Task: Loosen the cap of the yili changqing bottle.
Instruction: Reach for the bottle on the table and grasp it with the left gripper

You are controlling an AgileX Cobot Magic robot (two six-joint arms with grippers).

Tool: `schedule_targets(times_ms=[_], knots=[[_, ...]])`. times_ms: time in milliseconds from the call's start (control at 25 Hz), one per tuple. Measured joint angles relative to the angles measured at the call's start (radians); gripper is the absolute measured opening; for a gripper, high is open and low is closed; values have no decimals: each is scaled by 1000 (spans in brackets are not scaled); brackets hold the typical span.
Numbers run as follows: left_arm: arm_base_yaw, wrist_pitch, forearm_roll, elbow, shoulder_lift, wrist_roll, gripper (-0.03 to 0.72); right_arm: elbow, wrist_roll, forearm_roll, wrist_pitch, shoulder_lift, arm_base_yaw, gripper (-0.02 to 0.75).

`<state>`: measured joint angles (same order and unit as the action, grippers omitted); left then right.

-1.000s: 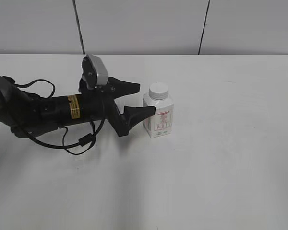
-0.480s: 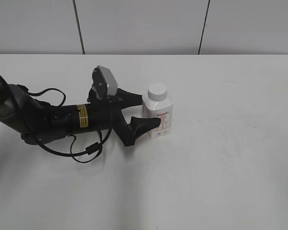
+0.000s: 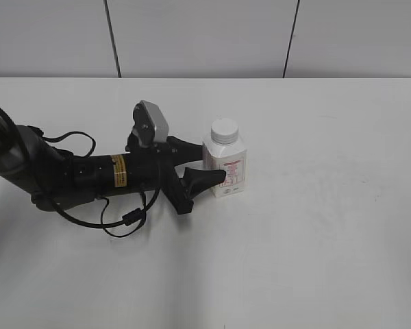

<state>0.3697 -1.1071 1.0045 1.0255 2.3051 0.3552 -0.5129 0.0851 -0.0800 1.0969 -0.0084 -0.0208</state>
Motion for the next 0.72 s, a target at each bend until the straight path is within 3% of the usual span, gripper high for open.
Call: schedule_targets(times_ms=[240, 720], knots=[[1, 1, 2, 0, 0, 0, 358, 0, 0, 0, 0, 0, 0, 592], [1, 1, 3, 0, 0, 1, 351, 0, 0, 0, 0, 0, 0, 592]])
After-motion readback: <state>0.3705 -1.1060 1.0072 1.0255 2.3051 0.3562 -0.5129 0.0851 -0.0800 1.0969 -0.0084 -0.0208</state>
